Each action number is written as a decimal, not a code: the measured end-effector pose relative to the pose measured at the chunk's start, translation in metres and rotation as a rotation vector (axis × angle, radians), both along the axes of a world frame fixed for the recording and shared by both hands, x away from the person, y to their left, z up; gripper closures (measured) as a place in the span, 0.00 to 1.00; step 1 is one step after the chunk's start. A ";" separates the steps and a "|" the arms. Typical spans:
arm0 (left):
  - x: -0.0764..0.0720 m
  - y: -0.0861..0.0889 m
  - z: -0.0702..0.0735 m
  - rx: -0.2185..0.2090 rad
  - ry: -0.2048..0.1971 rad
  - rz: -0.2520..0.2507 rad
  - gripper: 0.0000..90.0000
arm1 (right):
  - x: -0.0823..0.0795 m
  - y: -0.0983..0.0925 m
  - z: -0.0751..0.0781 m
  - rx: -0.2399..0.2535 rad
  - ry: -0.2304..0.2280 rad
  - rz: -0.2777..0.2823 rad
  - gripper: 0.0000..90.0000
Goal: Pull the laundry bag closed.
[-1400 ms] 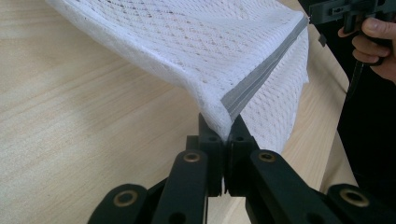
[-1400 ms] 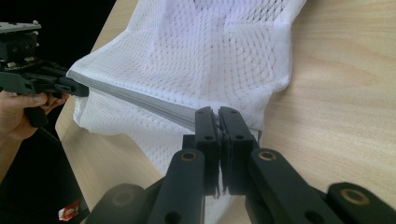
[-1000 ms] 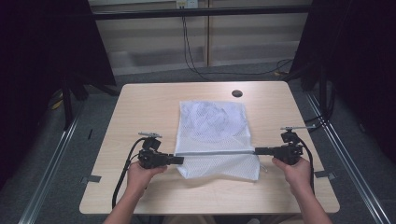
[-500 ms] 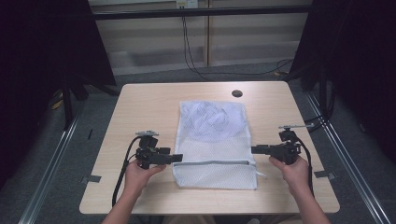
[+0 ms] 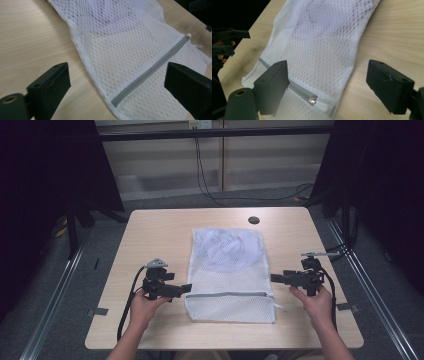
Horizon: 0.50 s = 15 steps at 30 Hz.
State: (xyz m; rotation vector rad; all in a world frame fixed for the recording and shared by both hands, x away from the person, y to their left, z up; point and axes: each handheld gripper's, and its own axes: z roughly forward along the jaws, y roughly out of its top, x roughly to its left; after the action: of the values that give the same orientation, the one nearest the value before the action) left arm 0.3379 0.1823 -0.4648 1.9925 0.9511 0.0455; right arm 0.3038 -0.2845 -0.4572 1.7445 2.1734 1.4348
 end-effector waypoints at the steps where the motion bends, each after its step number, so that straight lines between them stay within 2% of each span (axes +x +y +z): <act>1: 0.001 0.001 -0.001 0.010 0.005 0.004 0.03 | 0.000 0.000 0.000 -0.009 -0.002 -0.001 0.18; 3: 0.001 0.002 -0.001 0.023 0.001 0.012 0.04 | 0.000 0.000 0.000 -0.017 -0.004 -0.006 0.17; 9: 0.004 0.012 -0.003 0.112 -0.050 0.057 0.03 | -0.001 0.001 0.001 -0.102 -0.040 -0.039 0.12; 15: 0.007 0.018 -0.008 0.141 -0.040 0.086 0.03 | -0.001 0.003 -0.001 -0.168 -0.043 -0.042 0.10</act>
State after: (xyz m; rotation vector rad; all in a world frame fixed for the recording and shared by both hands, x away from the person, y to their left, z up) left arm 0.3453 0.2007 -0.4727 2.0700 1.0320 0.2049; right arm 0.3029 -0.2818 -0.4586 1.6759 2.1520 1.2298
